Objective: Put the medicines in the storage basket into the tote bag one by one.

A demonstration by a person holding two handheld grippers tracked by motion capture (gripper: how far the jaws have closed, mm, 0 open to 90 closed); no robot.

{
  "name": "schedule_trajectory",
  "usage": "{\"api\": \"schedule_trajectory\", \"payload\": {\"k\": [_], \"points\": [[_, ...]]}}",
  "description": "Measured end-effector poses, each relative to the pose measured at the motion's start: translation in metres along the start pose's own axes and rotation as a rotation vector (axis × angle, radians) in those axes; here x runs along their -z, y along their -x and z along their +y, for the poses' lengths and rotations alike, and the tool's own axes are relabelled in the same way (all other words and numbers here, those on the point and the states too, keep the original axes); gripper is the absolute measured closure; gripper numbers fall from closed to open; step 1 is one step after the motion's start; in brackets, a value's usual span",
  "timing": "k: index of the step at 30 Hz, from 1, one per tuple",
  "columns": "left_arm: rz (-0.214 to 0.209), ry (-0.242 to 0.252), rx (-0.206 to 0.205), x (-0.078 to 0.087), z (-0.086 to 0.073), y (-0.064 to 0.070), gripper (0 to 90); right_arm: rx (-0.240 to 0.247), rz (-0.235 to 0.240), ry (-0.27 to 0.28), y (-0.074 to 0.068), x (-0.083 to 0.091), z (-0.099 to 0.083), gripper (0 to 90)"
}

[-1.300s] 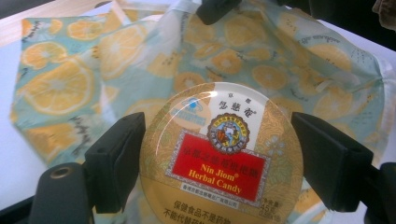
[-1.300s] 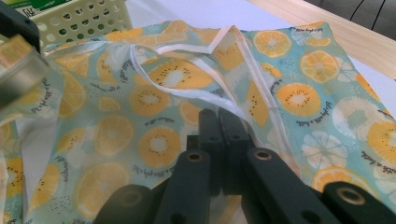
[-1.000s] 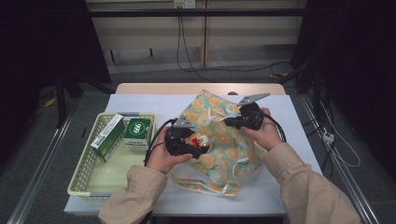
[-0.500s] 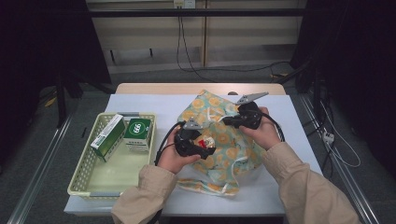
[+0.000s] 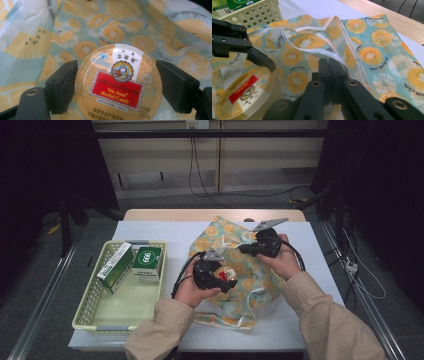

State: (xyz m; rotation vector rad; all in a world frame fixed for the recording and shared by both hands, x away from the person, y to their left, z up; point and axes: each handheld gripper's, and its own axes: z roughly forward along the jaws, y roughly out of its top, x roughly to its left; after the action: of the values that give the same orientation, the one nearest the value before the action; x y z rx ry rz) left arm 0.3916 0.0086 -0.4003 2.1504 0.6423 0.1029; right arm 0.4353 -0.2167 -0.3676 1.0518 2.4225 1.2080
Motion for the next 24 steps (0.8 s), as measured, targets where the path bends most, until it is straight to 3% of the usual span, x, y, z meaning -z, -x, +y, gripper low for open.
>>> {"api": "schedule_trajectory", "payload": {"k": [3, 5, 6, 11, 16, 21, 24], "points": [[0.003, -0.004, -0.003, -0.005, 0.001, -0.003, 20.7, -0.009, 0.003, 0.004, 0.002, 0.001, 0.0, 90.0], [0.029, -0.003, 0.001, -0.009, 0.001, -0.004, 20.7, -0.01, 0.004, 0.006, 0.002, 0.001, 0.0, 90.0], [0.009, 0.0, 0.009, -0.011, 0.001, -0.007, 20.7, -0.012, 0.007, 0.008, 0.003, 0.002, 0.001, 90.0], [0.025, -0.001, 0.033, -0.025, 0.005, -0.015, 20.6, -0.012, 0.011, 0.014, 0.003, 0.003, 0.002, 90.0], [0.069, 0.014, 0.042, -0.039, 0.014, -0.031, 20.6, -0.011, 0.018, 0.01, 0.003, 0.004, 0.003, 90.0], [0.133, 0.063, 0.03, -0.046, 0.032, -0.048, 20.5, -0.02, 0.022, 0.009, 0.005, 0.003, 0.004, 90.0], [0.147, 0.083, 0.028, -0.05, 0.039, -0.054, 18.1, -0.021, 0.016, 0.004, 0.006, 0.0, 0.006, 90.0]]}}
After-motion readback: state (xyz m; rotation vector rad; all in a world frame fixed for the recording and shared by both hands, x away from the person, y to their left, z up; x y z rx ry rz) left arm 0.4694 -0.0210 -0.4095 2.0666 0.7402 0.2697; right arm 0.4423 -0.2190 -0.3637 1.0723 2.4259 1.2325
